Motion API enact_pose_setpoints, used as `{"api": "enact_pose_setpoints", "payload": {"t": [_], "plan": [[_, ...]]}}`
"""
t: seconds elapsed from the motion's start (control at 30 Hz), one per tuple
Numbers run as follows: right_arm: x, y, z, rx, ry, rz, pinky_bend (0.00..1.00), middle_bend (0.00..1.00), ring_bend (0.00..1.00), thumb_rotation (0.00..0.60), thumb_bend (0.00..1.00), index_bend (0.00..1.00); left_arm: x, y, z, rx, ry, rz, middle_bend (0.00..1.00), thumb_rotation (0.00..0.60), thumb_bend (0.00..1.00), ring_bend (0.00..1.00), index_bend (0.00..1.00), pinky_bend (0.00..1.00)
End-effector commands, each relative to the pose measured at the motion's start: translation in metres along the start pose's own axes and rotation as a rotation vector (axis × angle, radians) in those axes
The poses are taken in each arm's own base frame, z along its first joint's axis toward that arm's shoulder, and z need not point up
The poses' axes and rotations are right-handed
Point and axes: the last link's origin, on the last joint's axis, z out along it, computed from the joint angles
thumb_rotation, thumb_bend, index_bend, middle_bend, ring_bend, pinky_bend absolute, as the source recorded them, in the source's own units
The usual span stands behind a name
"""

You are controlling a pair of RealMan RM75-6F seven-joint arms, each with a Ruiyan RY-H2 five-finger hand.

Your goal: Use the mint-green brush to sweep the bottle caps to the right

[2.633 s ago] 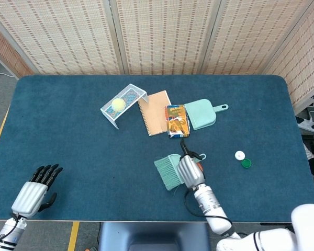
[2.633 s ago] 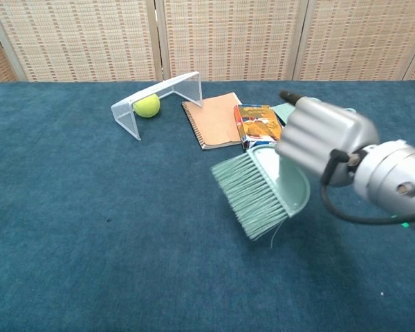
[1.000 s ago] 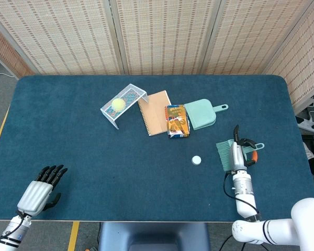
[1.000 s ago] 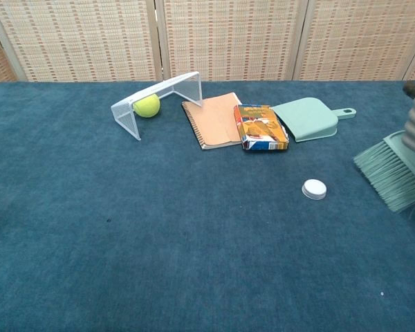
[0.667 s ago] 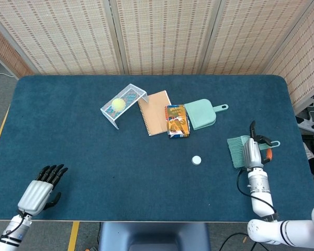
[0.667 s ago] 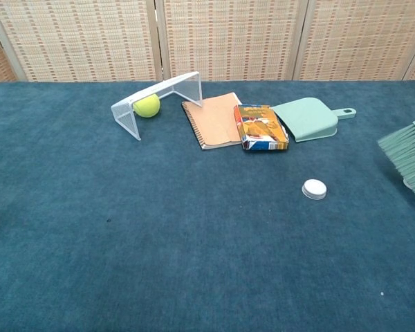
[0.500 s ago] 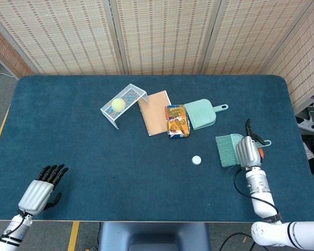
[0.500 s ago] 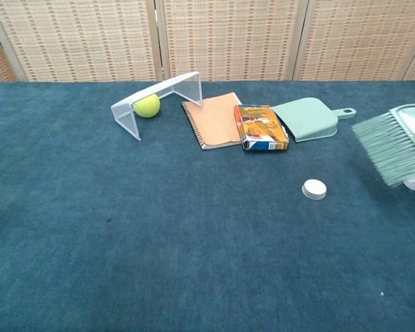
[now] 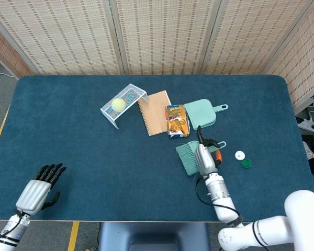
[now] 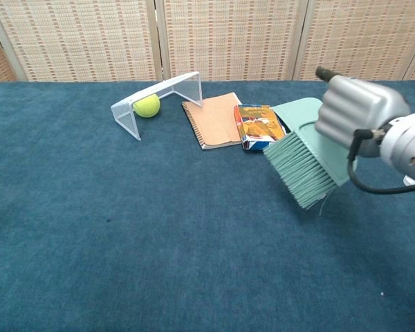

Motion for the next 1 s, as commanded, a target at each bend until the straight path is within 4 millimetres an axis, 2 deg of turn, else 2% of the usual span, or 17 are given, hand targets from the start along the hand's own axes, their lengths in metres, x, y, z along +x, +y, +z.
{"api": "enact_pose_setpoints", "payload": {"t": [0.03, 0.2, 0.6, 0.83, 1.0], "plan": [[0.021, -0.009, 0.009, -0.029, 0.009, -0.066, 0.00, 0.87, 0.61, 0.600, 0.60, 0.99, 0.000, -0.001, 0.000, -0.001, 0.001, -0.001, 0.00, 0.600, 0.46, 0.00, 0.00, 0.07], [0.024, -0.021, 0.013, -0.033, -0.007, -0.131, 0.00, 0.87, 0.61, 0.600, 0.60, 0.99, 0.001, -0.001, -0.001, 0.000, 0.001, -0.002, 0.00, 0.600, 0.46, 0.00, 0.00, 0.07], [0.001, -0.043, 0.029, -0.046, -0.066, -0.247, 0.00, 0.87, 0.61, 0.600, 0.60, 0.99, -0.001, -0.002, 0.000, 0.004, -0.004, 0.005, 0.00, 0.600, 0.46, 0.00, 0.00, 0.07], [-0.008, -0.047, 0.036, -0.057, -0.086, -0.294, 0.00, 0.87, 0.61, 0.600, 0.60, 0.99, -0.001, -0.004, 0.001, 0.015, -0.003, 0.004, 0.00, 0.600, 0.46, 0.00, 0.00, 0.07], [-0.022, -0.047, 0.038, -0.057, -0.108, -0.331, 0.00, 0.87, 0.61, 0.600, 0.60, 0.99, -0.002, -0.004, 0.002, 0.017, -0.008, 0.006, 0.00, 0.600, 0.46, 0.00, 0.00, 0.07]]}}
